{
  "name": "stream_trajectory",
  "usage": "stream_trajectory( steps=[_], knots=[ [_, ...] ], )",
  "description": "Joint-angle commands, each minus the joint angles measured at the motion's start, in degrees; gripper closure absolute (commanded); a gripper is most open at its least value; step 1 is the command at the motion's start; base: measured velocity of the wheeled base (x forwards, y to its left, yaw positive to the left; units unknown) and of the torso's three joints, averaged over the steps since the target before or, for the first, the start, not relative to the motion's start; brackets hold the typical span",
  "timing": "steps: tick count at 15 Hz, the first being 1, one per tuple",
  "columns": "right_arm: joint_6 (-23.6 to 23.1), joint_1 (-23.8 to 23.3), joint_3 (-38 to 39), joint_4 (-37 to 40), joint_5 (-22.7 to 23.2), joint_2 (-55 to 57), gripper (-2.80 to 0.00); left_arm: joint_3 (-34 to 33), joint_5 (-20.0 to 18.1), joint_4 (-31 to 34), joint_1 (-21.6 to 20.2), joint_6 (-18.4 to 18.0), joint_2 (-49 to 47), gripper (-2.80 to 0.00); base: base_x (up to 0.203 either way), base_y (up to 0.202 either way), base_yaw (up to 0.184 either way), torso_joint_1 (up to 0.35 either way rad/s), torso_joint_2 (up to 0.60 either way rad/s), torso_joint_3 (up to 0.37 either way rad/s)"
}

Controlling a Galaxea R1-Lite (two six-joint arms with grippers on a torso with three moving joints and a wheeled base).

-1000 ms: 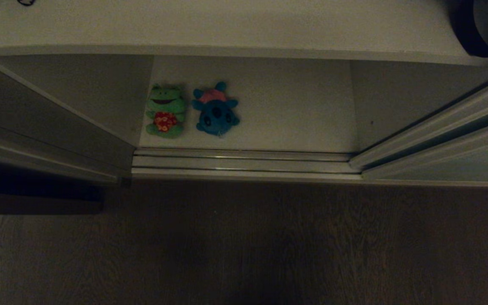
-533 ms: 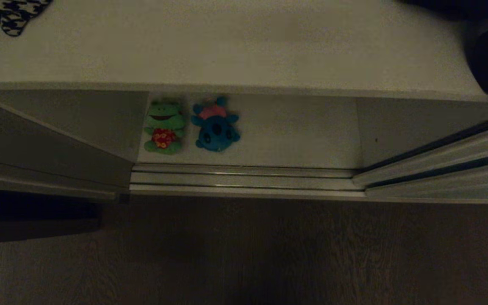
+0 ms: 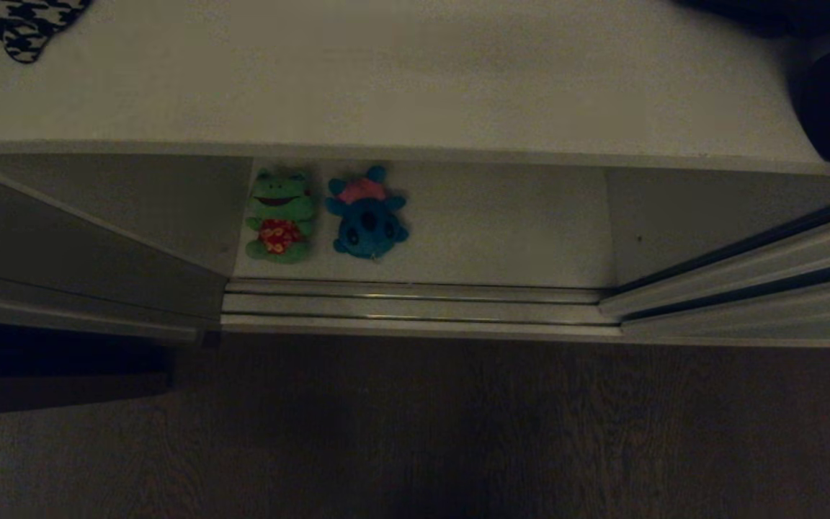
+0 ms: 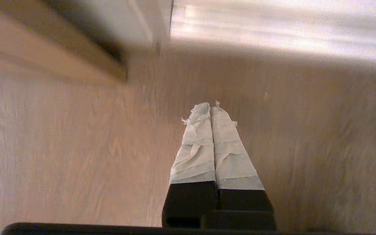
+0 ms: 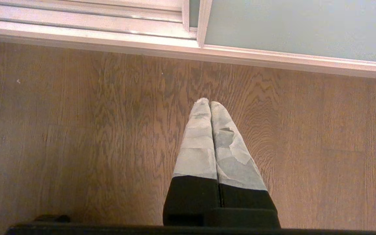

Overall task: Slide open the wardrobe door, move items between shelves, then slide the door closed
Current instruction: Place the green doll on the higher shelf

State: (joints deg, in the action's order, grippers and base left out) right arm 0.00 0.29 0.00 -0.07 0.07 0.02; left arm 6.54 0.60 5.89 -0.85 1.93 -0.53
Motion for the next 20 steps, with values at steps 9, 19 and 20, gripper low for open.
stream_trajectory(
  steps=[9,19,20],
  knots=[
    [0.0,0.1,0.0,0.0,0.0,-0.2,0.0,12.9,-6.0,5.0,2.4,-0.9,-47.2,0.0,0.0,0.0,0.0,0.0,0.0,0.0],
    [0.0,0.0,0.0,0.0,0.0,-0.2,0.0,26.6,-11.8,-5.9,3.0,-7.2,-85.4,0.0,0.0,0.0,0.0,0.0,0.0,0.0],
    [0.0,0.0,0.0,0.0,0.0,-0.2,0.0,27.7,-11.9,-7.4,3.4,-6.7,-87.6,0.0,0.0,0.0,0.0,0.0,0.0,0.0]
  ],
)
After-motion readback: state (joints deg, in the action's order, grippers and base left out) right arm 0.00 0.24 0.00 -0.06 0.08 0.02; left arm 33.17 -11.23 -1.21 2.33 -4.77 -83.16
